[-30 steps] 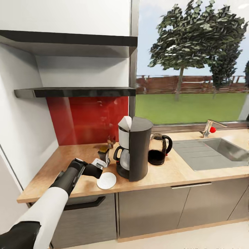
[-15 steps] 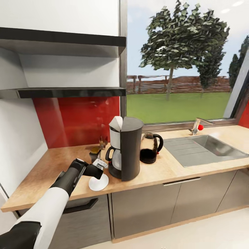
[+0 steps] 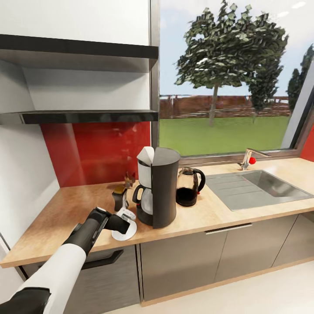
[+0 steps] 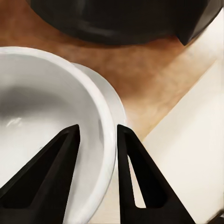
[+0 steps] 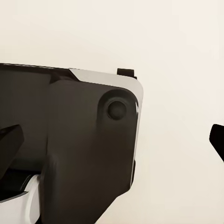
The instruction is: Set up a coffee station on the kitchen countertop: keep the coffee maker on the countertop, move the bottle of coffee from the kitchen shelf to the counter next to the coffee maker, place a paper coffee filter on top of the coffee maker, put the saucer next to the coffee maker with the coffee cup on the saucer, and place the electric kettle next to the coffee maker.
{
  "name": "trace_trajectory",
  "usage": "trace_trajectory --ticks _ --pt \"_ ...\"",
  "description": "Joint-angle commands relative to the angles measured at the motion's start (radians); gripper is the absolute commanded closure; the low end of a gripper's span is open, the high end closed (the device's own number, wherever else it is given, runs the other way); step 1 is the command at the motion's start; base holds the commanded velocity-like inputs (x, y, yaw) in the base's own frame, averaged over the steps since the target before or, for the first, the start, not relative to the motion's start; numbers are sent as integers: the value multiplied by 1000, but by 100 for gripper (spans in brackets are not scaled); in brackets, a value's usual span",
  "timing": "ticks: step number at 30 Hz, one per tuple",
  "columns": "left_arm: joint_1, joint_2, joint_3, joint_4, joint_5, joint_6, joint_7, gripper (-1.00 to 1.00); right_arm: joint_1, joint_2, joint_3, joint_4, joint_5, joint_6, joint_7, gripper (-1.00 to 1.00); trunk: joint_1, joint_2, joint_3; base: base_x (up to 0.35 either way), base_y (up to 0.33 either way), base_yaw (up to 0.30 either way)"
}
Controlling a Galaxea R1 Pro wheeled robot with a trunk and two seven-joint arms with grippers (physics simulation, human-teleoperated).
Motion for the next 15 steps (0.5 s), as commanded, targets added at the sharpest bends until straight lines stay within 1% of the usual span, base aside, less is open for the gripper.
trace_trajectory --ticks 1,15 --pt "7 0 0 -1 -9 0 -5 100 0 -1 8 -1 -10 4 2 -100 0 -1 0 0 0 0" --pt "9 -1 0 -1 -9 0 -7 100 0 -2 8 0 -10 4 2 -100 0 -1 0 0 0 0"
